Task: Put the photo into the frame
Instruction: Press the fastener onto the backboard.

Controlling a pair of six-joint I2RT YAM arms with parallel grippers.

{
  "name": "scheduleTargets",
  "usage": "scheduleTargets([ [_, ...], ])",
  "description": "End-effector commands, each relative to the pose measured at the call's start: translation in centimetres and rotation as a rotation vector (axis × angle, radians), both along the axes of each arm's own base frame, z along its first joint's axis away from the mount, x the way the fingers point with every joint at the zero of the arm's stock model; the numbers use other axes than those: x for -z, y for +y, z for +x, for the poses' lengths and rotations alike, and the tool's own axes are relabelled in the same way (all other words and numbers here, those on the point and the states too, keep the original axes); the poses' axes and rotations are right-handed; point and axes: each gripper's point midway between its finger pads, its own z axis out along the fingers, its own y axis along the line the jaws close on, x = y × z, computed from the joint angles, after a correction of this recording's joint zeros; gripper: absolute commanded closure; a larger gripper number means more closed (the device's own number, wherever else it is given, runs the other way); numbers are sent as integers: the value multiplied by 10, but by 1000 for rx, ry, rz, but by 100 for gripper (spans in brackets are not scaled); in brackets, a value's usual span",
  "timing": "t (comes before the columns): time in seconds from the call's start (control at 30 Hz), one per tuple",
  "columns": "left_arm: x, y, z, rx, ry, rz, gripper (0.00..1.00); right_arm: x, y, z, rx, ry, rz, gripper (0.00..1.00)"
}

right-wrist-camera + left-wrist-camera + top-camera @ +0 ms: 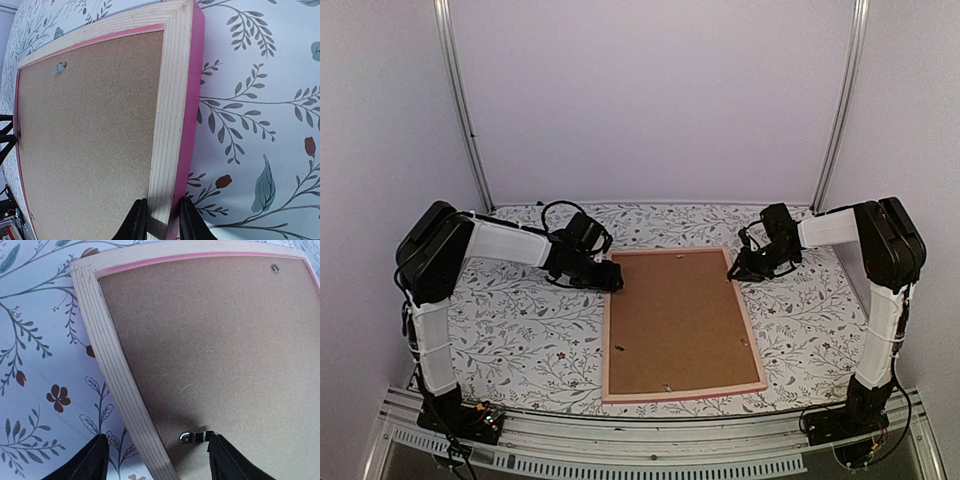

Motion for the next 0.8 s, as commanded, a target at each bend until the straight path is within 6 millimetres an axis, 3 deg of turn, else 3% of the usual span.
scheduleTargets([
  [0.0, 1, 2, 4, 8, -4, 14, 29, 8, 3, -8, -17, 47, -12, 79],
  [0.33, 11, 10, -7, 16, 18, 34, 28, 10, 3, -7, -22, 47, -14, 78],
  [0.77, 14, 7, -2, 14, -3, 82, 29, 14, 1, -11, -19, 54, -16, 78],
])
